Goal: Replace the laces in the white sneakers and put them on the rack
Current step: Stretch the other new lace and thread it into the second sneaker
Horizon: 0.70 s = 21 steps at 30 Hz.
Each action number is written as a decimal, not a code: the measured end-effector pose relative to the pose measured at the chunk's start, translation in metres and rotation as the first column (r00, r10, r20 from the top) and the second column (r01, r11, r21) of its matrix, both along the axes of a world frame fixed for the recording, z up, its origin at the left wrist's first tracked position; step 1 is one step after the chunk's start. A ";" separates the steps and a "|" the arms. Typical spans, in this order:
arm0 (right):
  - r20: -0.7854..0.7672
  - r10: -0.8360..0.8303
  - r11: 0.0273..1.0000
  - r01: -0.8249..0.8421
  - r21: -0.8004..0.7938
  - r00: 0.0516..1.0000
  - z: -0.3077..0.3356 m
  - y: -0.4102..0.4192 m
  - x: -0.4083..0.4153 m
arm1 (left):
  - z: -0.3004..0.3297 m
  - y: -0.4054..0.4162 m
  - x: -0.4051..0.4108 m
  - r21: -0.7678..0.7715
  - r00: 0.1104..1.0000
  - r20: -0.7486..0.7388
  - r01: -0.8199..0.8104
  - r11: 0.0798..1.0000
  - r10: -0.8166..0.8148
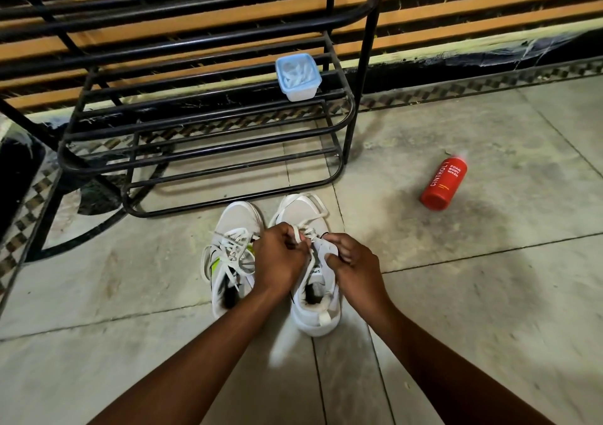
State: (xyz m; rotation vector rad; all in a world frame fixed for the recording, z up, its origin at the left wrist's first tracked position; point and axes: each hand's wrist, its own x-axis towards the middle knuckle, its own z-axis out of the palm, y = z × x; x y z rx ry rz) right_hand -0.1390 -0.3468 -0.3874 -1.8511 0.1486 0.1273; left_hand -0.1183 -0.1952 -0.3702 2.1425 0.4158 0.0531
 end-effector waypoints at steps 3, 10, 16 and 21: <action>0.024 0.021 0.999 -0.020 -0.036 1.000 -0.002 0.001 -0.001 | -0.002 -0.001 0.000 0.003 1.000 0.016 -0.012 1.000 0.012; -0.038 0.069 0.997 -0.069 0.023 0.997 0.002 -0.004 0.004 | -0.006 0.000 -0.001 0.049 0.999 0.040 0.008 0.999 -0.010; -0.126 0.069 0.990 -0.052 0.130 0.990 -0.001 -0.007 0.010 | -0.005 -0.001 0.001 -0.013 1.000 0.006 0.015 1.000 -0.015; -0.132 0.059 0.991 -0.042 0.124 0.990 0.002 -0.005 0.012 | -0.008 -0.001 0.009 -0.068 0.999 -0.034 0.000 0.998 -0.002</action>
